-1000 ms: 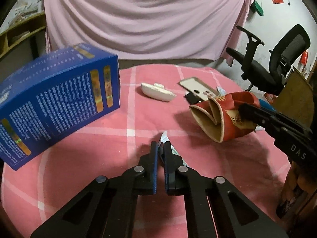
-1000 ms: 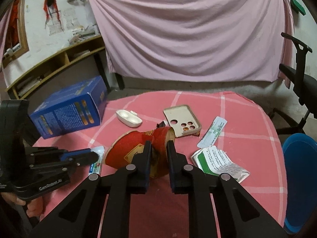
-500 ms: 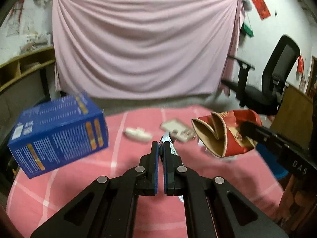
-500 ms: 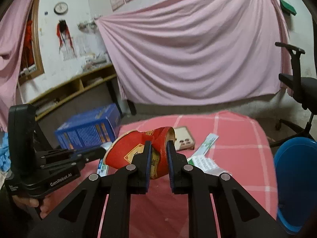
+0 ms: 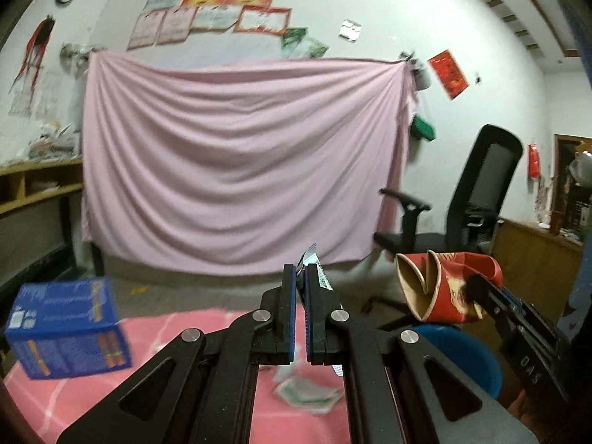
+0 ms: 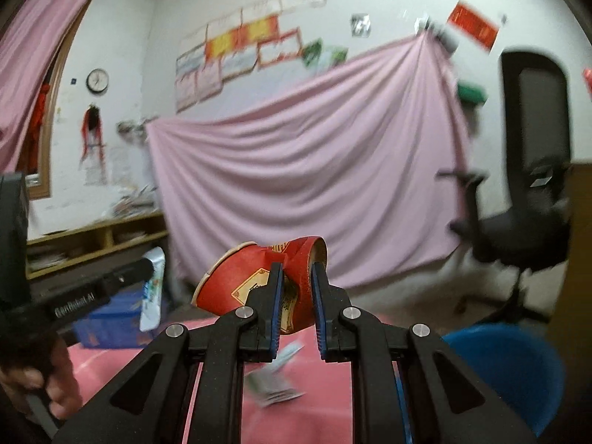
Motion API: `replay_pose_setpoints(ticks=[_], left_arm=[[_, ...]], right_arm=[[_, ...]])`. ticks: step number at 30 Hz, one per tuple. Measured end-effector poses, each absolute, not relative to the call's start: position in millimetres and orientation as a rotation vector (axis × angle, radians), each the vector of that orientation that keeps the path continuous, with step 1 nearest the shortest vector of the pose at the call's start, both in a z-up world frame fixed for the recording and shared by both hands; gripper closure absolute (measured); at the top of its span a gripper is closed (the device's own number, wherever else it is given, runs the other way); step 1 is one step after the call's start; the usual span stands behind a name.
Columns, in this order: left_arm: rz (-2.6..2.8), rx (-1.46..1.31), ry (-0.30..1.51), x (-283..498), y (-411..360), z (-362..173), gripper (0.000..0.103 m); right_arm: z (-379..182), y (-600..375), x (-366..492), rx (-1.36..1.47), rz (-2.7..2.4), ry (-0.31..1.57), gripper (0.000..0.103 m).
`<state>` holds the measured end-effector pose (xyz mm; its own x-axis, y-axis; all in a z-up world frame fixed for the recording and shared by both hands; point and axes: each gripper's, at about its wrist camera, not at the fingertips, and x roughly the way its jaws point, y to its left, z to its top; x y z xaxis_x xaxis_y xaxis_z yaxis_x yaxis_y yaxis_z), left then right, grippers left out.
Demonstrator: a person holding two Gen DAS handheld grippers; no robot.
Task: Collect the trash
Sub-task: 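Carry tube and red packet over the blue bucket and open both tools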
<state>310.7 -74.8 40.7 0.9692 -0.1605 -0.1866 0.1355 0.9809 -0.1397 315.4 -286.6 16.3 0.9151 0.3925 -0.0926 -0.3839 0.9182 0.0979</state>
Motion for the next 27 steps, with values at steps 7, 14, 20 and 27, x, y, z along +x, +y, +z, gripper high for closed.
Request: replay_pose_setpoints(ticks=[7,14,20,27], left_arm=[[-0.244,-0.087,0.158,327.6,-139.4,51.1,0.101],[-0.337,-0.073,0.222,356.9,-197.9,46.2,0.101],[-0.371,-0.059,0.298,383.0,-238.6,33.8,0.101],[-0.378,-0.046,0.426,413.5,-268.7,16.8,0.101]], right_arm=[[25.6,-332.2,312.3,0.091,0.267,0.018,0.090],[18.4,-376.3,318.8,0.096,0.146,0.038,0.090],[4.1,-412.3,335.4,0.138,0.072,0.137,0.090],[-14.3,-439.1,349.1,0.170,0.021,0.253,0.090]])
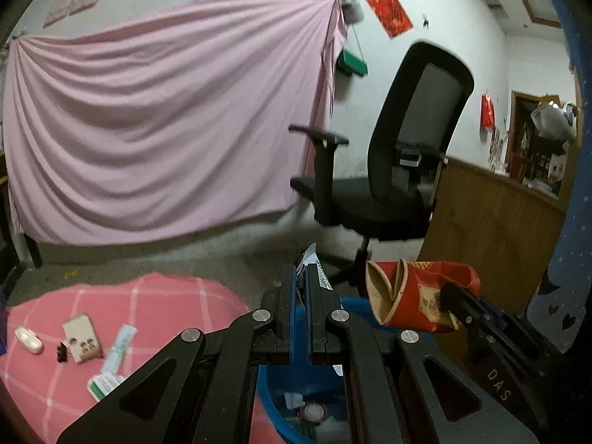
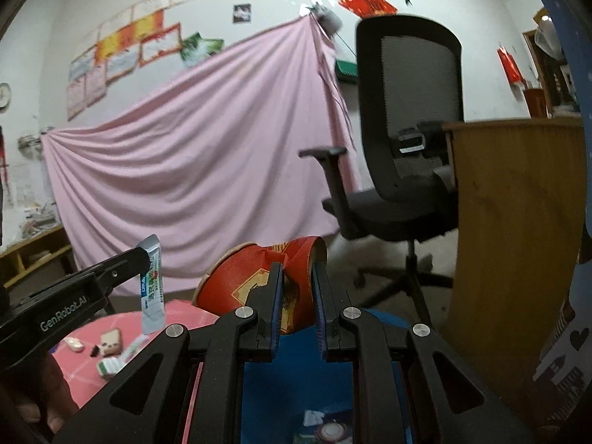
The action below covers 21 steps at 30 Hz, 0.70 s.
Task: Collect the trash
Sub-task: 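Carry tube and red packet over the blue bucket and open both tools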
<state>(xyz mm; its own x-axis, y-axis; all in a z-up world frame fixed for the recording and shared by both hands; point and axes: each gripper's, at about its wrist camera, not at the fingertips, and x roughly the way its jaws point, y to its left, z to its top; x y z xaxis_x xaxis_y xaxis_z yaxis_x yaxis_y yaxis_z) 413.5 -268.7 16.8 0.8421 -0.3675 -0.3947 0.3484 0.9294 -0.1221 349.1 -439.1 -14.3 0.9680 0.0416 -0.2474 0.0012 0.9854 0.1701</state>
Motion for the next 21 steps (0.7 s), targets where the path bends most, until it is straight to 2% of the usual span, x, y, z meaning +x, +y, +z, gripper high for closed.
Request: replay_pose_setpoints(ticks=[9,21], left_arm=[[-0.380,-0.017,0.575,432.2,-285.4,-6.3,0.101],[-0.404,-0.053,0.679,442.5,-282.0,-12.9,0.099]], right_arm=[[-33.4,-455.0,365.0,0.201,-0.005,0.392,0.090],[-44.2,-456.6,374.0,0.208,-0.011,0.473,0.088]])
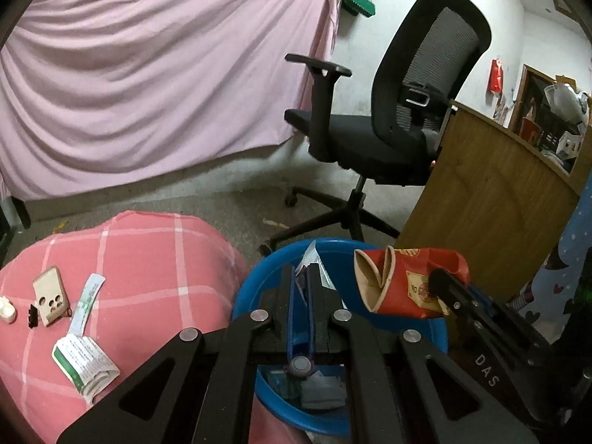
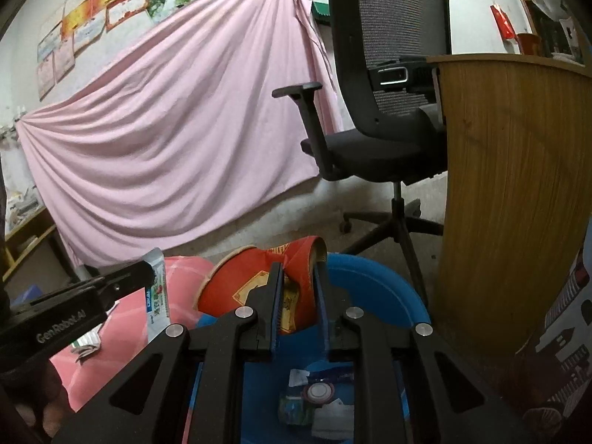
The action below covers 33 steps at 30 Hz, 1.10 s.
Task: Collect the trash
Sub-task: 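Carry tube and red packet over the blue bucket and open both tools, then move both open tools back over the table toward the remaining items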
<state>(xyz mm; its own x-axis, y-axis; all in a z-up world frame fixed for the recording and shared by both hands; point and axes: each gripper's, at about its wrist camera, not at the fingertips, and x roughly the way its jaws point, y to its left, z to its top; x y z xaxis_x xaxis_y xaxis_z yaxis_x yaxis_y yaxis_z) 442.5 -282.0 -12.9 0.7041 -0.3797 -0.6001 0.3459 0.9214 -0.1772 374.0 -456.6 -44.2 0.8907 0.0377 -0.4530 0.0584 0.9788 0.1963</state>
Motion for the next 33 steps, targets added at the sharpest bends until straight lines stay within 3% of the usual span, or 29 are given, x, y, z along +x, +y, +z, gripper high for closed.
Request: replay_pose_setpoints(ticks=[8,10,14,18,23,24,26,29,32,33], left_arm=[[-0.377,-0.080,0.733,450.1,-270.3,-14.9,0.098],[-0.372,-0.081,0.727,449.5,-266.2,-13.5,0.095],[-0.349,-0.081,0.679,442.4,-253.6,-6.3,0.070],[-0.326,-0.073,0.614,431.2,-235.0,2.9,0.067],[-0.279,-0.104,0.527,415.5,-199.4,13.1,0.044],[-0.270,-0.115,0.510,412.6,-190.7,15.0,0.042],[-0.248,-0.135,0.482,406.9,-174.4,17.7,0.022],[-0.214,-0.171,0.412,395.0,-150.3,21.3,0.005],[-0.169,-0.201,0.328,379.6,-122.9,25.2,0.002],[-0.149,-0.208,0.308,374.8,-113.6,26.1,0.002]], right_arm=[[-47.9,-456.2,380.0,0.203,-0.013,0.499,0.087],[-47.9,-455.9,380.4,0.203,-0.012,0.498,0.080],[-44.9,-454.1,379.2,0.204,-0.002,0.473,0.072],[-38.3,-447.4,378.3,0.204,0.013,0.434,0.061],[-26.6,-432.7,375.1,0.200,0.042,0.370,0.051],[-24.3,-428.7,374.4,0.196,0.047,0.360,0.048],[-19.4,-420.2,372.4,0.189,0.058,0.332,0.036],[-12.5,-409.9,371.4,0.183,0.075,0.294,0.024],[-4.3,-397.0,368.4,0.179,0.105,0.245,0.012],[-2.1,-392.8,367.0,0.178,0.115,0.231,0.003]])
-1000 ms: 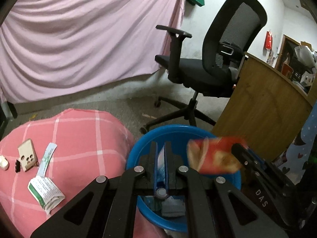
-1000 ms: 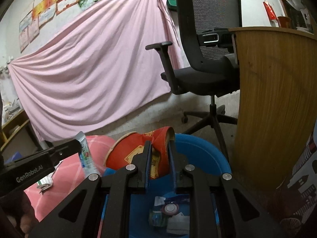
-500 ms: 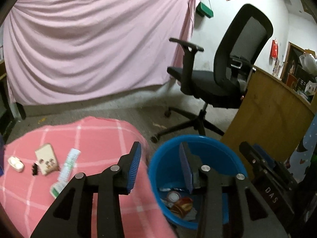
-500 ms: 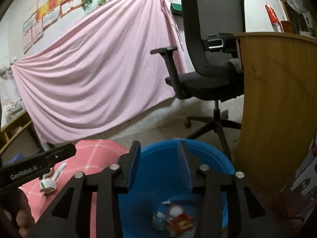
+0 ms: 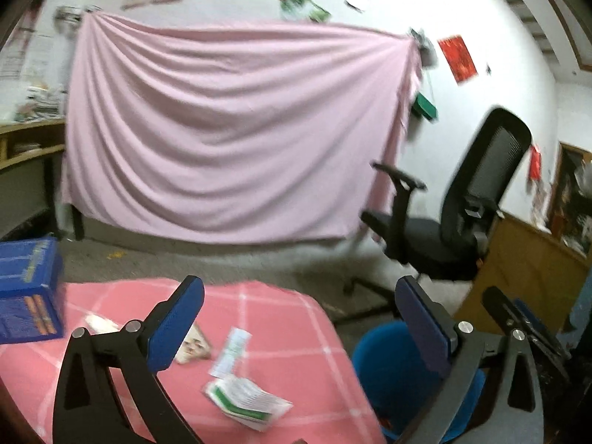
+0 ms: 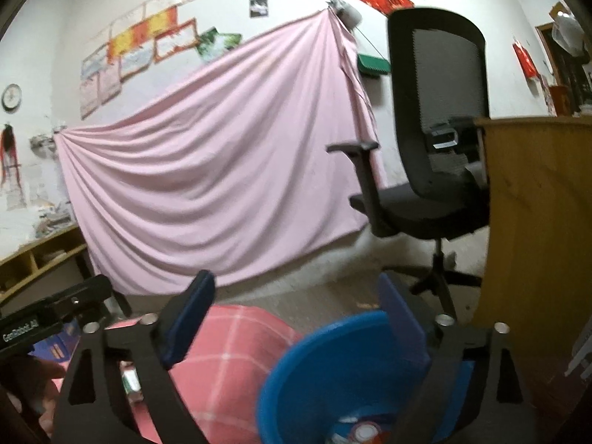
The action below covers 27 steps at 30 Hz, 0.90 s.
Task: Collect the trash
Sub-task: 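Move both open tools back over the table toward the remaining items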
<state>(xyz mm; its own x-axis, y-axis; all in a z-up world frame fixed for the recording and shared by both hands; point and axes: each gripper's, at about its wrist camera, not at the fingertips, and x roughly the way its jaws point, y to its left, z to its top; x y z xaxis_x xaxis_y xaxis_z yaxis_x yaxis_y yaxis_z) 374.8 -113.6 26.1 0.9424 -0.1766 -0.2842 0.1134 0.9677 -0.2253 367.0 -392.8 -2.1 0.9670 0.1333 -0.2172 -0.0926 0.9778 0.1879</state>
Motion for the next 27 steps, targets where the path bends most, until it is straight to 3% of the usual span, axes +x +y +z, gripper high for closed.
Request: replay_pose_setpoints(ticks=[14,27], left_arm=[[-0.016,-0.192,0.199,332.8,-25.6,23.4,0.002],[0.063,-0.170,0.172,315.9,29.4,0.0,0.002]], right_arm=[[25.0,-318.0,341.5,0.076,0.270,0.035,0.000],[24.5,-263.9,334.2,0.030,0.374,0.035,0.000]])
